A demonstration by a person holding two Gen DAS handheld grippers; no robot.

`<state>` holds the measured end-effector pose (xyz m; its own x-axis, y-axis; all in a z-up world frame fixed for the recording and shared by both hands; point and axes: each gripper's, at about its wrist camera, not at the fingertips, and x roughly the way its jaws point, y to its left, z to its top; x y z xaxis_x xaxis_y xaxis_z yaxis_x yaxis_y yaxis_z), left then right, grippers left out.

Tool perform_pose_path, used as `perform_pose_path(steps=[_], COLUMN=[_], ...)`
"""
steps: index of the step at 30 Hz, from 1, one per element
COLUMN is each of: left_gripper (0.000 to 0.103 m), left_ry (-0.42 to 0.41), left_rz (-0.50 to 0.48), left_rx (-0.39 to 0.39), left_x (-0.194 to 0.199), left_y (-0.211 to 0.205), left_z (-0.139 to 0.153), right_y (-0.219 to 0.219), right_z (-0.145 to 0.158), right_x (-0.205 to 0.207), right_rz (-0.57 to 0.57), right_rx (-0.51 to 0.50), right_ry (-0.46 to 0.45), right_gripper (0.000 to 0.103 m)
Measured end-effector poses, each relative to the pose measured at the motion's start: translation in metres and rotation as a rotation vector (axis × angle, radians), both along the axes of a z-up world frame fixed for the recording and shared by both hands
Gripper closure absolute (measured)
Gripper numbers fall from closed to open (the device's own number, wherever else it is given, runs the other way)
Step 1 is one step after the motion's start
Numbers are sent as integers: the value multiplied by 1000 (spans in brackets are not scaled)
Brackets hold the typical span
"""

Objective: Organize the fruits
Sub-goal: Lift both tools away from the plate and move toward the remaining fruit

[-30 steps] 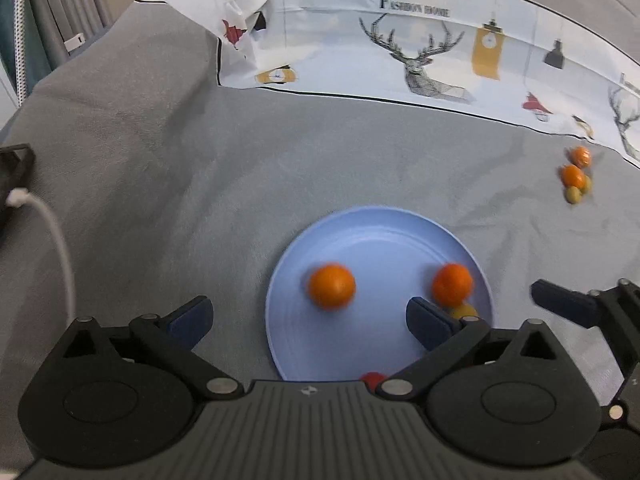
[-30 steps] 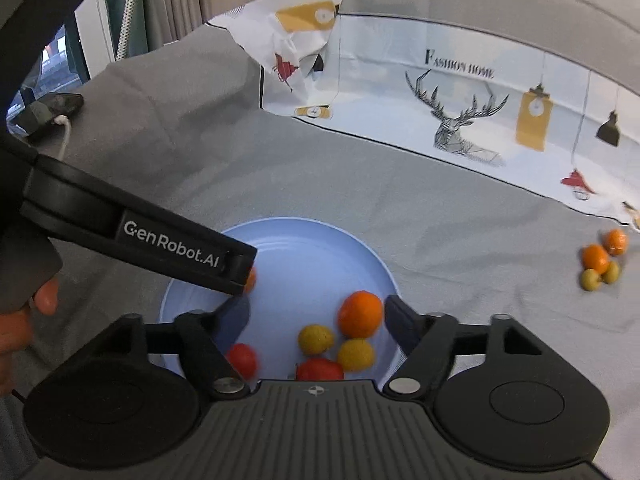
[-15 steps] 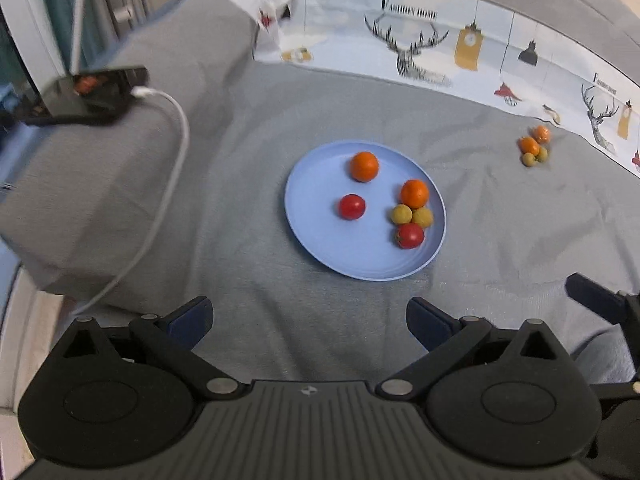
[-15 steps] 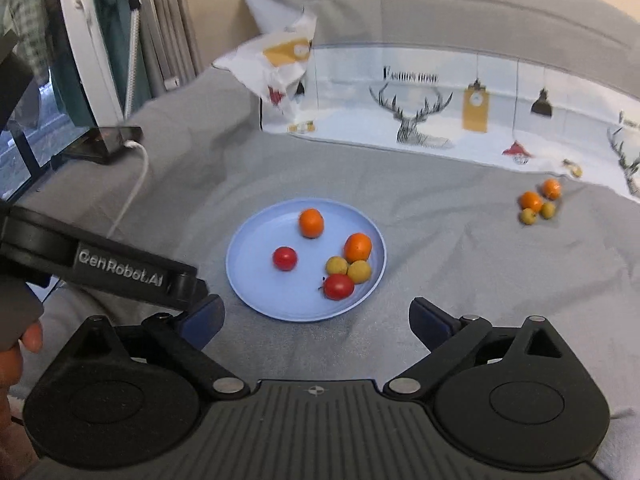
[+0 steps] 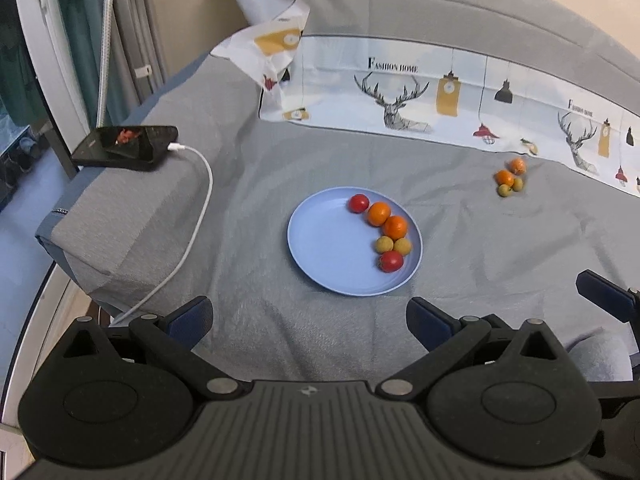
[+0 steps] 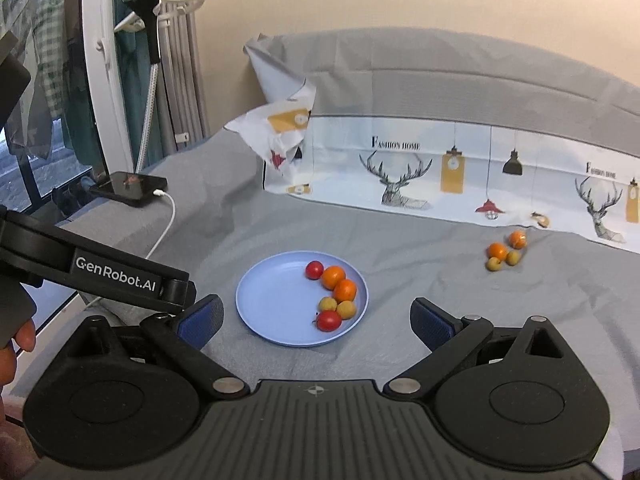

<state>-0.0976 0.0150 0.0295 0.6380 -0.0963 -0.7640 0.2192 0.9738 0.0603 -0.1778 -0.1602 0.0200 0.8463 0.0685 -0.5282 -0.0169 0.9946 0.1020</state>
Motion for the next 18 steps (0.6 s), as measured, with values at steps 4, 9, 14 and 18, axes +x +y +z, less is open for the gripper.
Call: perform_pose_path(steps=[4, 9, 14, 18], left_gripper=[0, 0, 0, 0], left_ry=[-21, -36, -43, -41], left_rz=[-3, -12, -17, -20], left_rx=[0, 4, 1, 1], left_x=[-7, -13, -15, -15], left_y=[1, 2, 3, 4], left_z=[5, 9, 11, 10], right_y=[1, 4, 3, 7], right_z=[6, 10, 13, 13], right_x=[-9, -17, -22, -23], right_rz=[-7, -8, -19, -31], right_rx=[-13, -26, -28, -26], right_ry=[-25, -45, -57, -58], right_gripper=[3, 3, 3, 3])
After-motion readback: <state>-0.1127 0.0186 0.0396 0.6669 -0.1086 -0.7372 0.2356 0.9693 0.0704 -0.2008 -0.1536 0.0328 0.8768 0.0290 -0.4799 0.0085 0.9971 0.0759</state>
